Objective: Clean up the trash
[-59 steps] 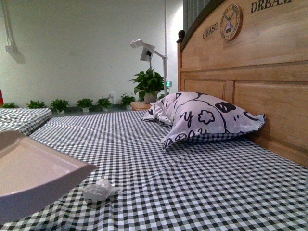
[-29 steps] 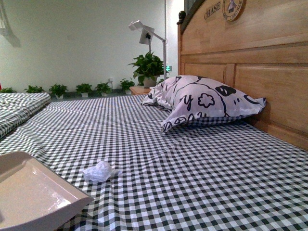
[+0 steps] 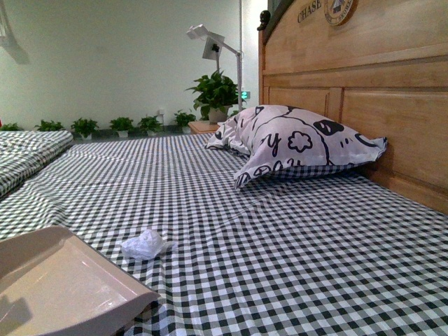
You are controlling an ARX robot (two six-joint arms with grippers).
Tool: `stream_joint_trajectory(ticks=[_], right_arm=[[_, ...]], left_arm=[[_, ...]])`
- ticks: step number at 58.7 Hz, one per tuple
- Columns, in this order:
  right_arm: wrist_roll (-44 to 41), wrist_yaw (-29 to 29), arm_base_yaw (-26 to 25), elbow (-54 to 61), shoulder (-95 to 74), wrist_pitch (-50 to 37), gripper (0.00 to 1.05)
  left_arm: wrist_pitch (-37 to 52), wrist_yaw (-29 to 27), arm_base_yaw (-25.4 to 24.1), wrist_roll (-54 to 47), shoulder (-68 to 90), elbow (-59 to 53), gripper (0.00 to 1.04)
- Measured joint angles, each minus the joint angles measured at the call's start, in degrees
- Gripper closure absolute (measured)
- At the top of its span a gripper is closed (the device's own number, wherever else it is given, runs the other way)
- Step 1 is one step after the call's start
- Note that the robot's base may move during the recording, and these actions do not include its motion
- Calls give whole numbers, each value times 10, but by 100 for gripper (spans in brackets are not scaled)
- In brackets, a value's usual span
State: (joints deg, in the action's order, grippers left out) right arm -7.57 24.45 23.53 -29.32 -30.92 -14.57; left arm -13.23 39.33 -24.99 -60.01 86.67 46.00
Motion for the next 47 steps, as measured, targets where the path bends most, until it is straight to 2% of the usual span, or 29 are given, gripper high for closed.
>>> stream_joint_trajectory(ticks=[42, 44, 47], right_arm=[[0, 2, 0, 0, 0, 1, 84], [18, 16, 0, -21, -12, 64, 84], [41, 2, -12, -70, -45, 181, 84]], left_arm=[[-50, -46, 18, -19, 50, 49, 77], [-50, -46, 18, -20, 50, 49, 77], [-50, -47, 18, -20, 50, 49, 77]])
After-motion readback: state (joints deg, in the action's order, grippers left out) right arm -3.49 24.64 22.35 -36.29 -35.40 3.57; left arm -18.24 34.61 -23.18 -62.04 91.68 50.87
